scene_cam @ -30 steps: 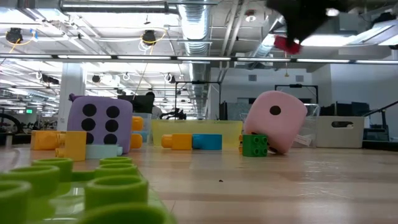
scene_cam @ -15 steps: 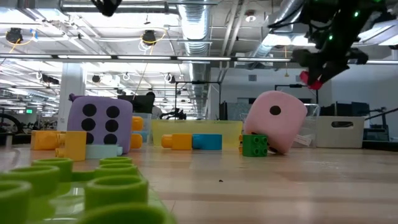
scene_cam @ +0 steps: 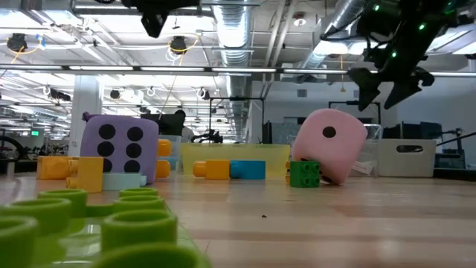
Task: Pick & Place Toys
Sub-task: Put the small blue game piece into the gray bin
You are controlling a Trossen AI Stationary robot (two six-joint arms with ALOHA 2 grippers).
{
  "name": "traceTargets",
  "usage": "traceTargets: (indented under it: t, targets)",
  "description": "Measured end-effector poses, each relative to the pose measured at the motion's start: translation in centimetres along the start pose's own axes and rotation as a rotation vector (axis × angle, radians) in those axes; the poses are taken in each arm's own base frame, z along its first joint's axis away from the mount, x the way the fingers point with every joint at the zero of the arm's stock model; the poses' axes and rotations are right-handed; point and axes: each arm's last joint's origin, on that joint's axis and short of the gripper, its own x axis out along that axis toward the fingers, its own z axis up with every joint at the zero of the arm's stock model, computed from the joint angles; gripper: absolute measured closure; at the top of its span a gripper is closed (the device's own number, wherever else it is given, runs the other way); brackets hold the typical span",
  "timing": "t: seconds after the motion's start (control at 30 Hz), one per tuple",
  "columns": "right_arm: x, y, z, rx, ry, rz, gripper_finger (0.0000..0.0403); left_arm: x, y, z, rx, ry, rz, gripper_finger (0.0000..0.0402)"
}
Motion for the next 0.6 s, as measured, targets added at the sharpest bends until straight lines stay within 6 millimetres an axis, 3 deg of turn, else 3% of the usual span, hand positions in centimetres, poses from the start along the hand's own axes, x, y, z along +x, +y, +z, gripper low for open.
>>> traceTargets:
  t: [0.17,0.33,0.47,0.6]
  targets:
    - [-2.9,2.3,-1.6,-0.072,-0.027,0.226,0.0050,0.3,0.9,0.2,0.011,-0.009,0.034,0.0398]
    - [-6.8,4.4,-4.1,-0.059,-0.134,0.421,0.0054,0.9,0.4,0.8,0.014,-0.103,0.014,0.0374]
    - [-9.7,5.3,-6.5,-0.016,-0.265,0.513,0.0056,3.2,-1.1,-0.6,0.021,-0.110,-0.069,0.0340]
    - [-11.5,5.7,-8.8,0.040,-0.357,0.570,0.0056,6.2,-2.9,-3.4,0.029,-0.104,-0.157,0.0286]
